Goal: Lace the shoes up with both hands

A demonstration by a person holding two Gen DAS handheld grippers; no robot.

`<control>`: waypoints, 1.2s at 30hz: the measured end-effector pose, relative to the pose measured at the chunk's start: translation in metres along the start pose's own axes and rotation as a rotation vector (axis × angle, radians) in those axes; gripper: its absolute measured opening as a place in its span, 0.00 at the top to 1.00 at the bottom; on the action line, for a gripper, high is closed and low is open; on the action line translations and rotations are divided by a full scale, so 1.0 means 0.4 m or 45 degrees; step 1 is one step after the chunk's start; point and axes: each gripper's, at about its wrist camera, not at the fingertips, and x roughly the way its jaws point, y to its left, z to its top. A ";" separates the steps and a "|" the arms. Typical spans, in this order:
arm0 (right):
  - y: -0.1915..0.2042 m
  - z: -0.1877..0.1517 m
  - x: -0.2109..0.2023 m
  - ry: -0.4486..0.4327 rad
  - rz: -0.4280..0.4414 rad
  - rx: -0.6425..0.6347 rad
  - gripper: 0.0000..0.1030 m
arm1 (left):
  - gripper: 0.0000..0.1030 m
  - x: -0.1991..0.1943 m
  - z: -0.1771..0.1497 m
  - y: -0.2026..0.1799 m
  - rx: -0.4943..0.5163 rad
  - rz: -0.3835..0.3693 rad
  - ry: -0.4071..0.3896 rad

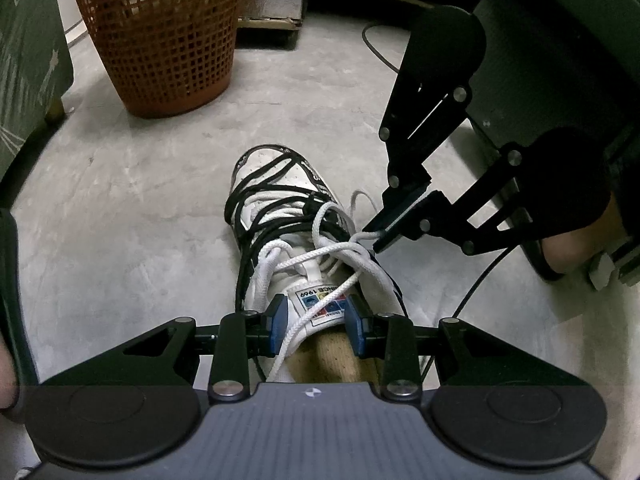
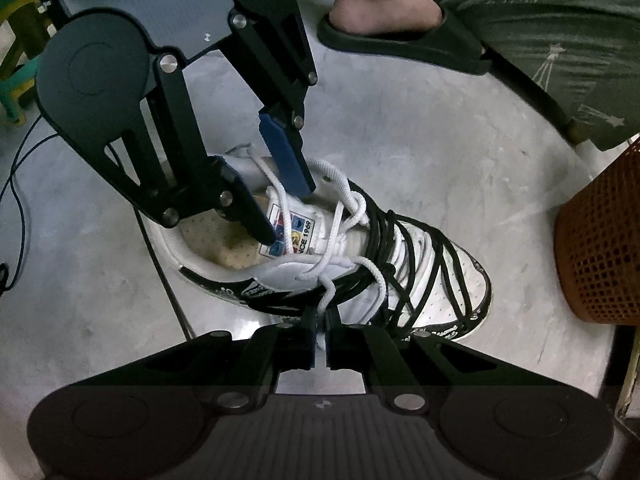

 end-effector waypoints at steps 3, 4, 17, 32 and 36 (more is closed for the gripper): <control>-0.003 0.002 -0.001 -0.010 -0.003 0.000 0.94 | 0.67 -0.006 0.003 0.003 -0.006 0.004 -0.019; -0.004 0.003 -0.002 -0.013 -0.005 0.000 0.94 | 0.67 -0.009 0.004 0.004 -0.001 0.006 -0.026; 0.000 0.004 0.000 -0.017 0.011 -0.047 0.88 | 0.74 -0.015 0.016 0.008 0.034 0.007 -0.039; -0.002 -0.004 -0.005 -0.045 0.009 0.019 0.88 | 0.84 0.012 0.033 -0.004 0.114 0.041 0.008; -0.010 -0.005 -0.006 -0.049 0.003 0.045 0.88 | 0.86 0.023 0.043 -0.013 0.132 0.031 0.006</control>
